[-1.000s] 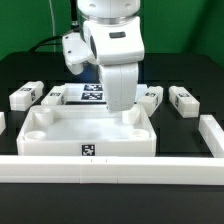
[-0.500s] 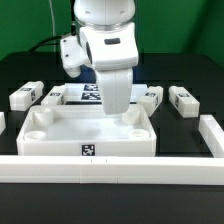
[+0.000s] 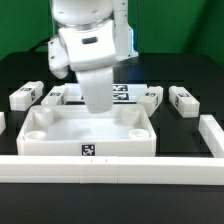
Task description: Assemble desk
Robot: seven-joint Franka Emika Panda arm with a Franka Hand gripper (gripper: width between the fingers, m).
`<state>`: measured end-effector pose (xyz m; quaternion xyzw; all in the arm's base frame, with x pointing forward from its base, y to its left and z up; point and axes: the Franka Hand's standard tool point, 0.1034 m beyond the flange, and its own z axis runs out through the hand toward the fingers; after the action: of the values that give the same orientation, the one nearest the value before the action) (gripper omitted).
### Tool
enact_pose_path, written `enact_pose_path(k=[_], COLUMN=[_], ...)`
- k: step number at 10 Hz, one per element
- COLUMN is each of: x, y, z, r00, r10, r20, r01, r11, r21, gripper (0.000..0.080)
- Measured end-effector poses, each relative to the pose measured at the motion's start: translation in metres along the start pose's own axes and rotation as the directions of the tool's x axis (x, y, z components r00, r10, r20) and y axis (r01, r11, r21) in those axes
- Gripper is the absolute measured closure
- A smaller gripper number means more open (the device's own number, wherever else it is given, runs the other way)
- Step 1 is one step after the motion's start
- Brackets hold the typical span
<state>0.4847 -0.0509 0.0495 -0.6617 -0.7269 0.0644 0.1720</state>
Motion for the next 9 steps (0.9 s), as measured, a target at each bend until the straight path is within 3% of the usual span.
enact_pose_path(k=[3, 7, 9], x=[-0.0138, -0.0115, -0.0127], y=[-0.0041, -0.0027, 0.0007], z=[0.0026, 0.0025, -0.0006], r00=[0.998, 0.998, 0.999], r10=[0.035, 0.031, 0.022], r20=[-0.047, -0.047, -0.038], r01=[-0.034, -0.031, -0.023], r11=[0.999, 1.0, 0.999], r21=[0.005, 0.002, -0.025], gripper=[0.015, 0.015, 0.015])
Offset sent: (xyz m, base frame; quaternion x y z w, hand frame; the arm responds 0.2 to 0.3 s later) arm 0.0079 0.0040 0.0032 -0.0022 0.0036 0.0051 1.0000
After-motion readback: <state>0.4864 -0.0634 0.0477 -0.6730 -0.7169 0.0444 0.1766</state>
